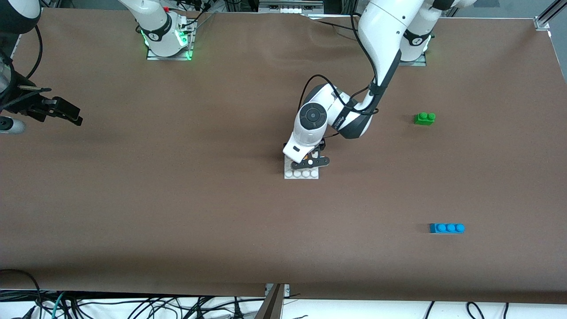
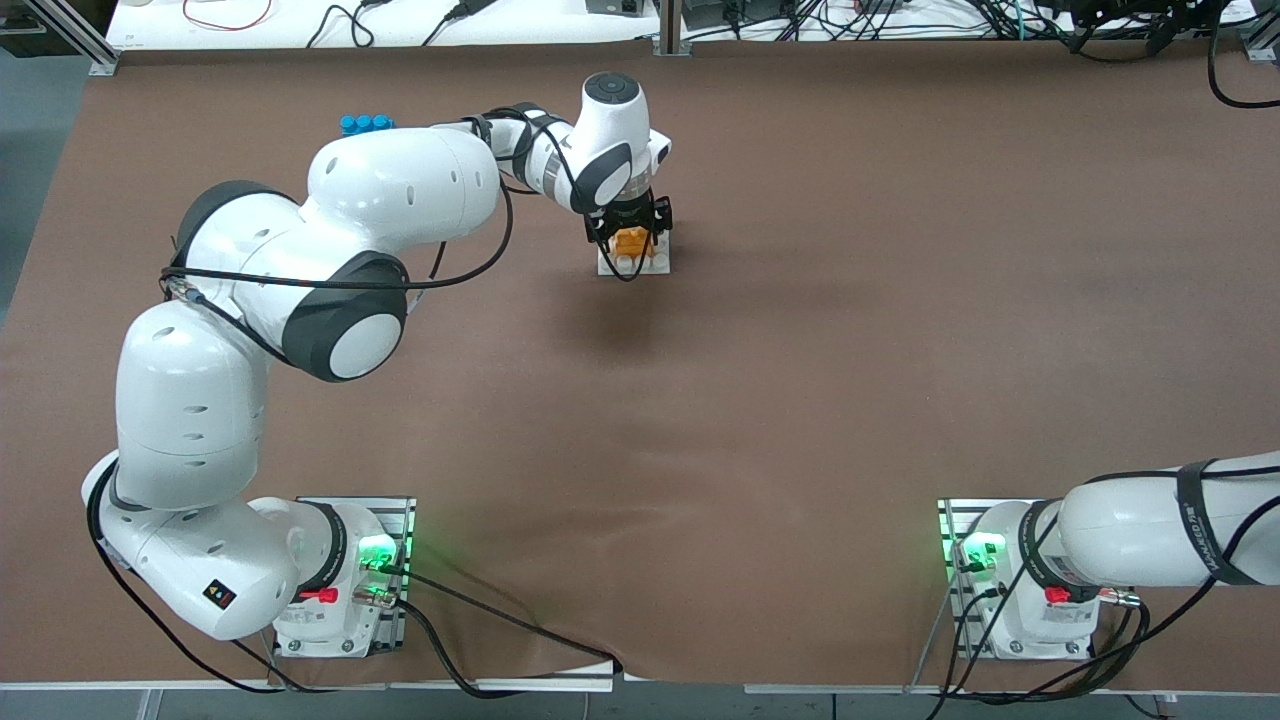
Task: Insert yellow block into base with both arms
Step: 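Lower the yellow block onto the base plate studs and press down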
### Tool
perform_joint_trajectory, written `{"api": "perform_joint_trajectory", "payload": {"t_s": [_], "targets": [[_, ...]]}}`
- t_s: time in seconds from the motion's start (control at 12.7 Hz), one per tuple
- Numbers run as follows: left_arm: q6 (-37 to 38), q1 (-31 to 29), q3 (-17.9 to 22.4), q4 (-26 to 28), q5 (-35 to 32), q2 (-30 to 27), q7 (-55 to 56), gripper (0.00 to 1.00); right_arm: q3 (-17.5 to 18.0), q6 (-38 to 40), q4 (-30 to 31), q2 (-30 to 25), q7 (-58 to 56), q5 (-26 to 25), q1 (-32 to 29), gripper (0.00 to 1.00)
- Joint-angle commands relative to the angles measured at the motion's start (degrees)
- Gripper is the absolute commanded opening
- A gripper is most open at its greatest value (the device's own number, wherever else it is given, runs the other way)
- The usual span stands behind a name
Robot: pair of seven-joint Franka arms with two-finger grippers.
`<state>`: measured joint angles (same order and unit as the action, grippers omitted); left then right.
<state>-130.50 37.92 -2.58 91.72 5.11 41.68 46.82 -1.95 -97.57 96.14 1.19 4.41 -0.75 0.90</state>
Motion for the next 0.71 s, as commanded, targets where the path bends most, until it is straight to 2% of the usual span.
{"api": "perform_joint_trajectory", "payload": {"t_s": [0.0,0.24,0.47,0.63], "targets": [[0.34,0.40,0.30,-1.72,-0.80,1.04,-0.06,1.00,0.55,0.36,0.46,-0.66,-0.45,-0.21,-0.38,1.00],[0.68,0.40,0.30,-1.99,-0.80,0.25,0.12,1.00,0.46,0.36,0.54,-0.66,-0.45,-0.21,-0.38,1.00],[1.65,-0.21,0.30,-1.99,-0.27,-3.61,0.73,1.00,0.46,0.36,0.54,-0.66,-0.45,-0.21,-0.37,1.00],[5.06,-0.65,0.21,-1.55,-0.27,-7.21,0.29,1.00,0.46,0.36,0.54,-0.66,-0.45,-0.21,-0.38,1.00]]}}
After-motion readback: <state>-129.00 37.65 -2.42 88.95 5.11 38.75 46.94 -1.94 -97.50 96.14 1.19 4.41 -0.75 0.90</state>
